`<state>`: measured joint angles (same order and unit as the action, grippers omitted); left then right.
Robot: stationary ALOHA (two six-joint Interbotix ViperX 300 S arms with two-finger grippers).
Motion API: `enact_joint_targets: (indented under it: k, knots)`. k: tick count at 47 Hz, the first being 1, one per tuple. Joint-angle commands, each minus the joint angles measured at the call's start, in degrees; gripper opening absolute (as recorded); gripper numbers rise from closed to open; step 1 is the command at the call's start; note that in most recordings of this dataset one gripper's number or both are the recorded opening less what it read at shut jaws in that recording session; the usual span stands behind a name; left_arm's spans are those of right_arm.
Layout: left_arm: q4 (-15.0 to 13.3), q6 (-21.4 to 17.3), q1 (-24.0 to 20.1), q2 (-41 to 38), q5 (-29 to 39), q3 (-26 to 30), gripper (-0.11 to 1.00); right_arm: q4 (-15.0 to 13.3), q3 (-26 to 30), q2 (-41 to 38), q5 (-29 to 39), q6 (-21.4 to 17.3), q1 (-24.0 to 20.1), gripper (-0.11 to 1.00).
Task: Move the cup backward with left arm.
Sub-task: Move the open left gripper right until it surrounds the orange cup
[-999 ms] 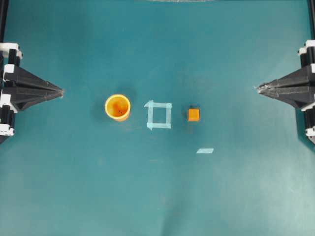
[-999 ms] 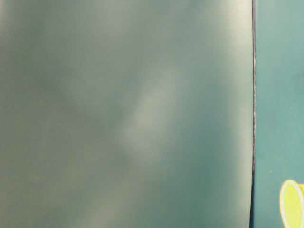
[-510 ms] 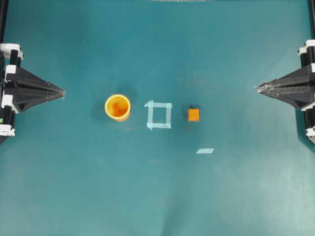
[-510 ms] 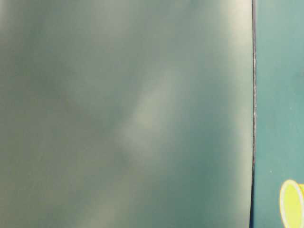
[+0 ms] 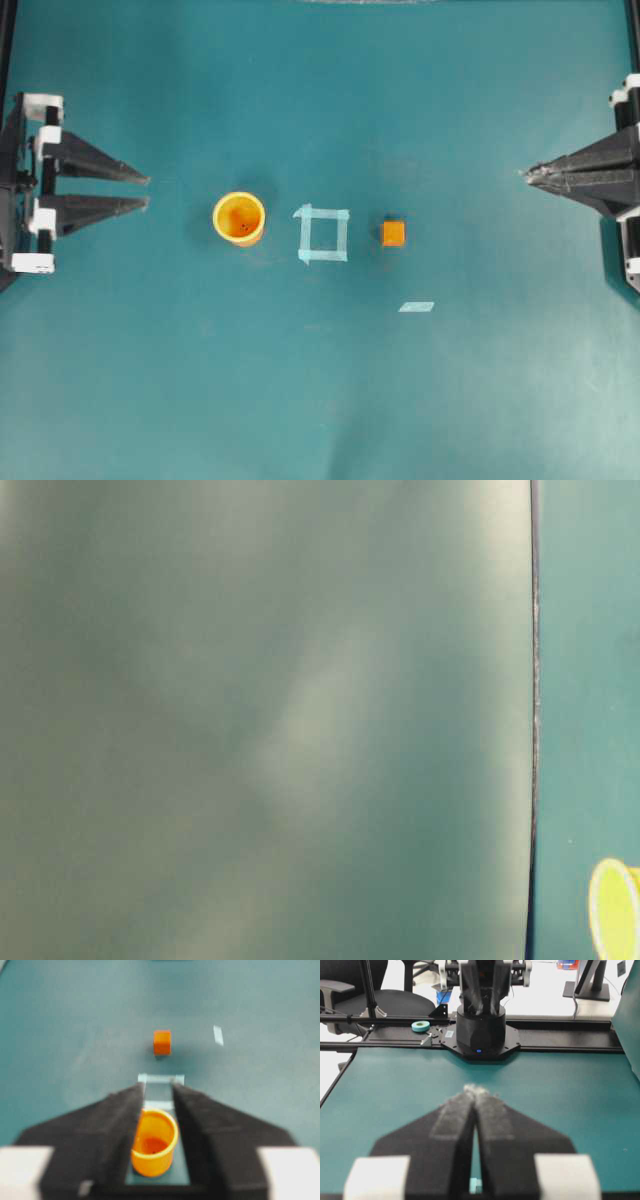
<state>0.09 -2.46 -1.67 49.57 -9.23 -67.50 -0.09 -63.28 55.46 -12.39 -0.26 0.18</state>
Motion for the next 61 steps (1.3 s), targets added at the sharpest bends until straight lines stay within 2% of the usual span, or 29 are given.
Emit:
enact_joint_targets:
  k: [1,6,12,25,32,41,61]
  knots:
    - [0.2,0.1,-0.3,-1.8,-0.3,0.4,0.4,0.0,1.8,-0.1,-0.2,0.1,0.0,-0.01]
    - [0.1,0.1,-0.3,-3.6,-1.5,0.0,0.64,0.0,2.0,-0.1,0.0,0.1,0.0,-0.01]
    - [0.2,0.1,-0.4,-5.8,-4.9,-1.6,0.75,-0.1,2.3,-0.1,0.1,0.6,0.0,0.0]
    - [-0.2,0.1,-2.4,-13.7,-21.7,-8.1,0.74,-0.6,2.5,0.3,0.1,0.7,0.0,0.0]
    - [-0.2,0.3,-4.3,-19.7,-28.2,-9.2,0.73,-0.7,2.5,0.5,0.1,0.7,0.0,-0.01]
    - [-0.2,0.5,-4.6,-28.1,-29.4,-7.6,0.74,-0.6,2.7,0.8,0.1,0.7,0.0,0.0]
    - [-0.1,1.1,-1.2,-45.3,-34.1,-2.3,0.75,-1.1,3.2,1.5,0.9,0.8,0.0,0.0]
